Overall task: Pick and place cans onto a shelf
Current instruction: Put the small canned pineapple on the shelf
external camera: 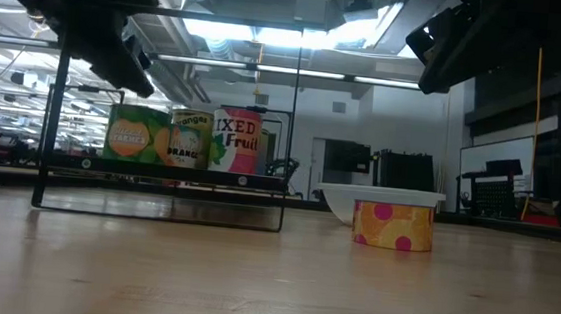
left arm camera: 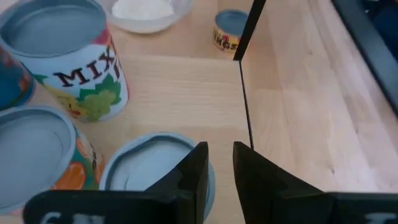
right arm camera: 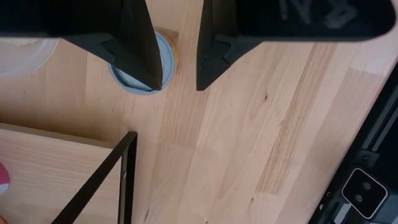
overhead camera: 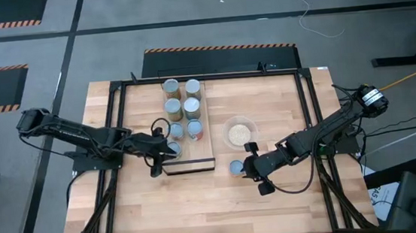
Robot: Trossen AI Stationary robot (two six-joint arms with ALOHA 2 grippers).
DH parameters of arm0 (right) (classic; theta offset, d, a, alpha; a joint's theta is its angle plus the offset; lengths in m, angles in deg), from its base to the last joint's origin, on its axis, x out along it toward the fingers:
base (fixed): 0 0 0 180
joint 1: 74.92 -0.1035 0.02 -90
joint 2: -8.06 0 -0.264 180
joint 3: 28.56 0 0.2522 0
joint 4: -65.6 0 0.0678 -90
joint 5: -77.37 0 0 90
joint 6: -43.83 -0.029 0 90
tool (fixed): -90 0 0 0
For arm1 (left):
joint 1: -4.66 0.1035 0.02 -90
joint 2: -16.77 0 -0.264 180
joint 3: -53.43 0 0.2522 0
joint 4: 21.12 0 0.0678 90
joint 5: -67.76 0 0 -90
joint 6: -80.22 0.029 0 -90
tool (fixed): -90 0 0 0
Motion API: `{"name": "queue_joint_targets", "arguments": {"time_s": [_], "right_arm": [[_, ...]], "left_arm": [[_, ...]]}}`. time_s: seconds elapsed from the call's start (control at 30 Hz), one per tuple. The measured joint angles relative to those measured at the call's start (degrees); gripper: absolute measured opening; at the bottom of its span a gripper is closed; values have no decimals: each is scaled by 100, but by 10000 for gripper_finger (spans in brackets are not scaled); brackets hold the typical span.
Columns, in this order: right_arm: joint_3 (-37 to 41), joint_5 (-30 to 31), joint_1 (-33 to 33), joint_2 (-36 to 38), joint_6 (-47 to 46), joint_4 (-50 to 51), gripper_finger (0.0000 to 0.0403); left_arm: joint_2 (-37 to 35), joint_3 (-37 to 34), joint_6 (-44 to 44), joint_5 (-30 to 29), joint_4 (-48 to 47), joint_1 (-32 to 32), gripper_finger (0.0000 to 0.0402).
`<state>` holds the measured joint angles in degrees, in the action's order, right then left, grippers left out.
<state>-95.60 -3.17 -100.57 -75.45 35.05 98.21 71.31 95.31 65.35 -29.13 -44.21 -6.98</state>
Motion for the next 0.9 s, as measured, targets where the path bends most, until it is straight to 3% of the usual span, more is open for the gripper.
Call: {"name": "queue_joint_targets", "arguments": {"time_s": [0.5, 0.9], "right_arm": [[0, 0, 1, 2, -17, 20, 103], [211, 0, 0, 4, -567, -2, 103]], "left_arm": [[-950, 0, 7, -785, 797, 0, 64], [-1110, 0, 794, -822, 1881, -260, 64]]}}
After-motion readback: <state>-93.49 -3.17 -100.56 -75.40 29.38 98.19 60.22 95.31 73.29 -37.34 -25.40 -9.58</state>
